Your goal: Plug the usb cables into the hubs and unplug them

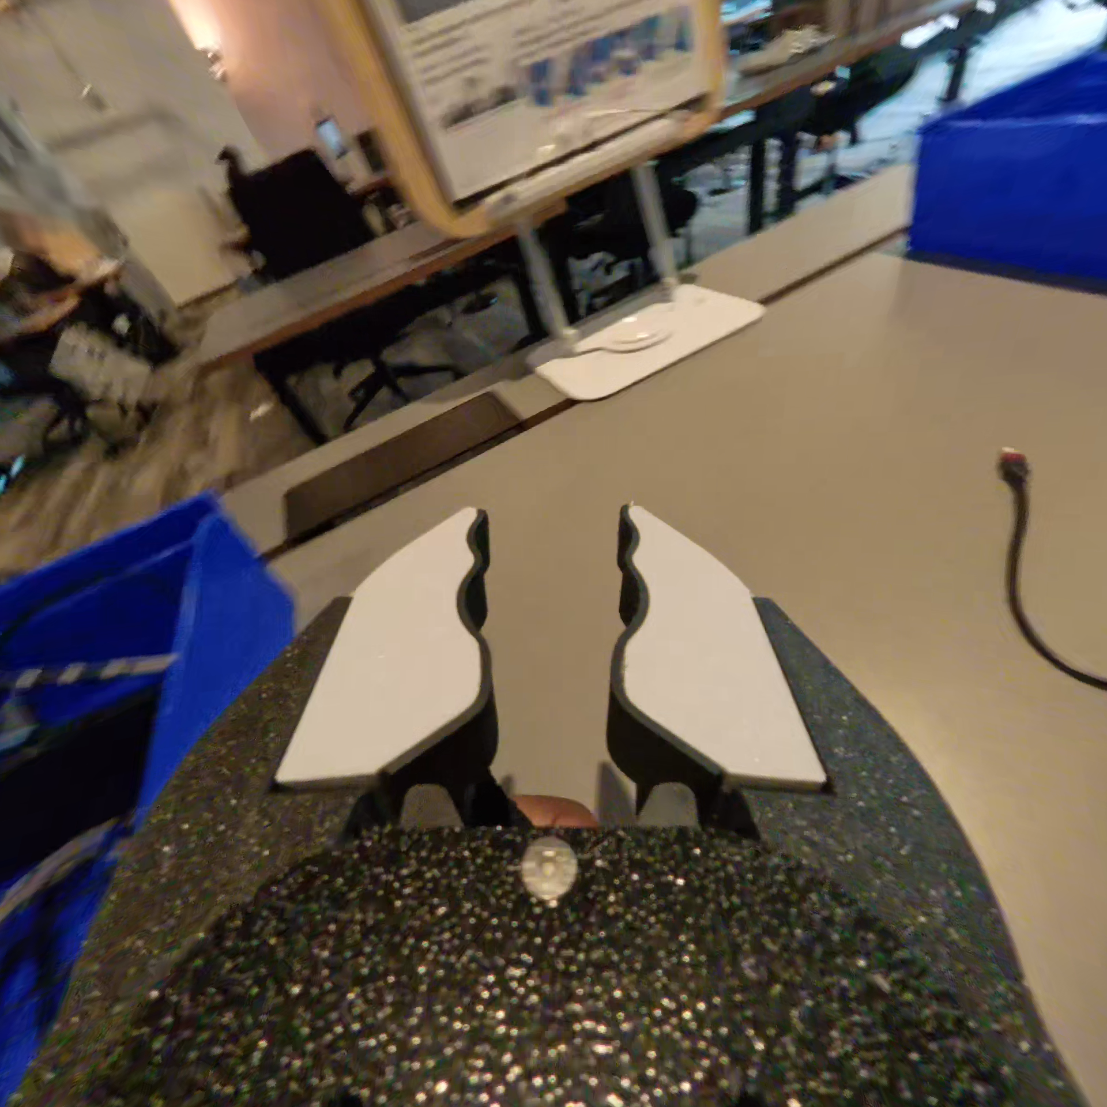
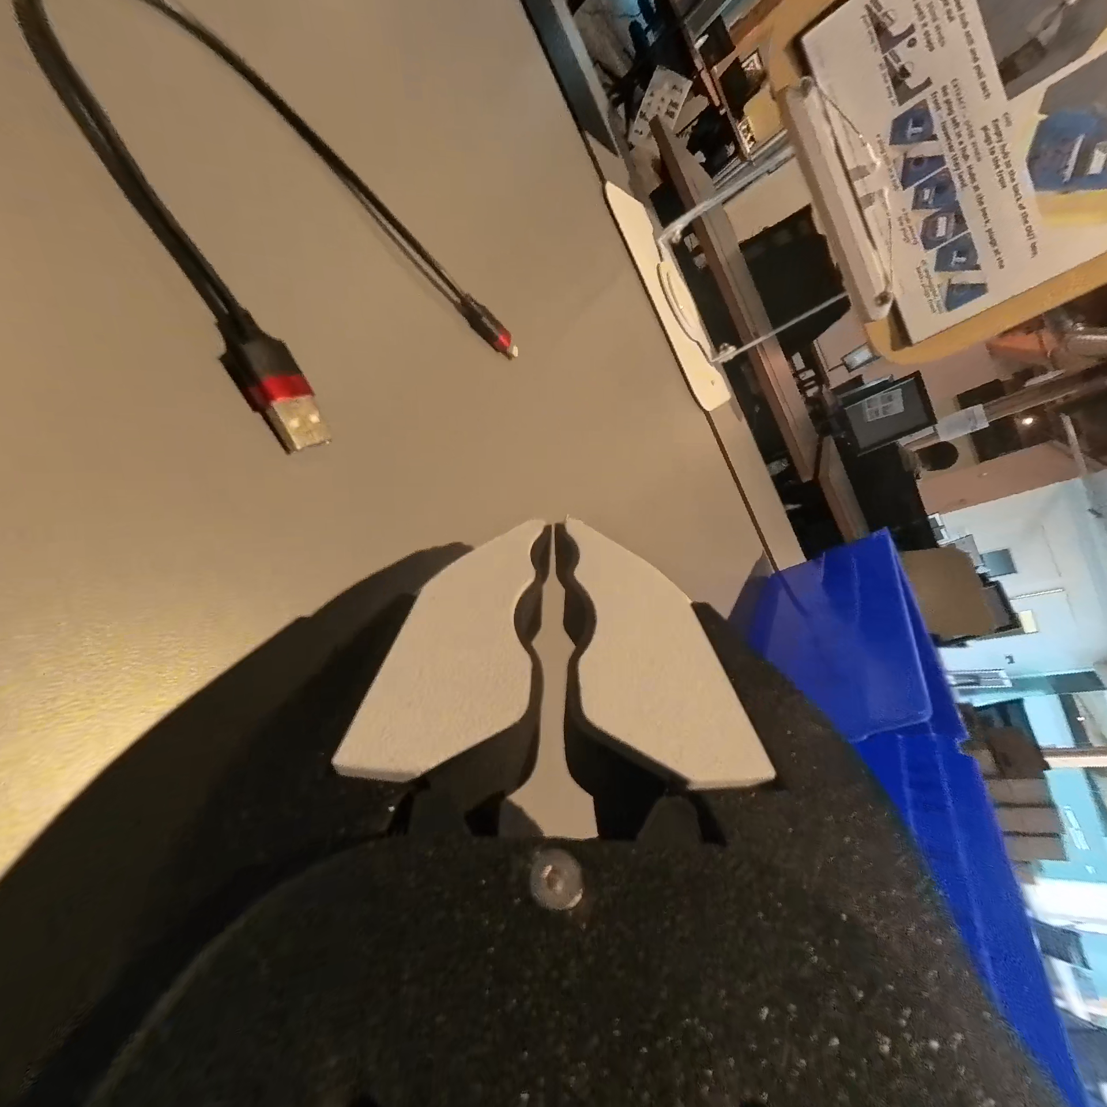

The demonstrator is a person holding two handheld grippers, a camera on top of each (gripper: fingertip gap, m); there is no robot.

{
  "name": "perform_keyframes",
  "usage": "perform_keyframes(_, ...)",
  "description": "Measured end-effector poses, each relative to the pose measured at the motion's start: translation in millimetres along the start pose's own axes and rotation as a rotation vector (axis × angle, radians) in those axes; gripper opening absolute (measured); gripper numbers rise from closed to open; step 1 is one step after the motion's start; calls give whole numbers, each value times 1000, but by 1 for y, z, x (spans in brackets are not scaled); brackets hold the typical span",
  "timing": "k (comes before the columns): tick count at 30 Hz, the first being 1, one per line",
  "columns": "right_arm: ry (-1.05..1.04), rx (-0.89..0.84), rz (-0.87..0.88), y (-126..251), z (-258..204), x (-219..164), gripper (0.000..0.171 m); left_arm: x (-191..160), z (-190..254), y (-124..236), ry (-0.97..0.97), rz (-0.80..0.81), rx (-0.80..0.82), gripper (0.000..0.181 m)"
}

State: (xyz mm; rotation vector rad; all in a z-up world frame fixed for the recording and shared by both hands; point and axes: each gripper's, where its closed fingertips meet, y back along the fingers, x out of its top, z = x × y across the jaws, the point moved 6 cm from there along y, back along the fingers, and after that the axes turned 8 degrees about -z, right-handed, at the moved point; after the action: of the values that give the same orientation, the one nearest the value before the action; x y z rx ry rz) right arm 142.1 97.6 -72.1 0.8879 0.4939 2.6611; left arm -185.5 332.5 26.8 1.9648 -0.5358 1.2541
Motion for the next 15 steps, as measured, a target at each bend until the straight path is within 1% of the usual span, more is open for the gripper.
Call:
perform_keyframes(2, 48, -12, -28, -4, -4, 0, 1, -9, -46, 25, 107, -27, 73, 39)
perform_keyframes(5, 118, -47, -59, -9, -9, 1, 0, -14, -120, 57, 197, -100, 242, 39)
perform_keyframes(7, 121, -53, -54, -9, -9, 2, 0, -15, -164, 70, 253, -144, 344, 39)
perform_keyframes(8, 119, -57, -57, -9, -9, 2, 0, -16, -184, 70, 289, -171, 370, 39)
perform_keyframes(9, 117, -60, -60, -10, -9, 2, 0, -18, -200, 67, 322, -205, 374, 39)
perform_keyframes(11, 115, -66, -64, -10, -8, 1, 0, -23, -225, 48, 362, -298, 344, 39)
perform_keyframes(13, 115, -68, -65, -10, -8, 1, 0, -31, -242, 18, 369, -418, 295, 38)
perform_keyframes(15, 117, -69, -62, -10, -8, 2, 0, -41, -254, -14, 356, -557, 279, 40)
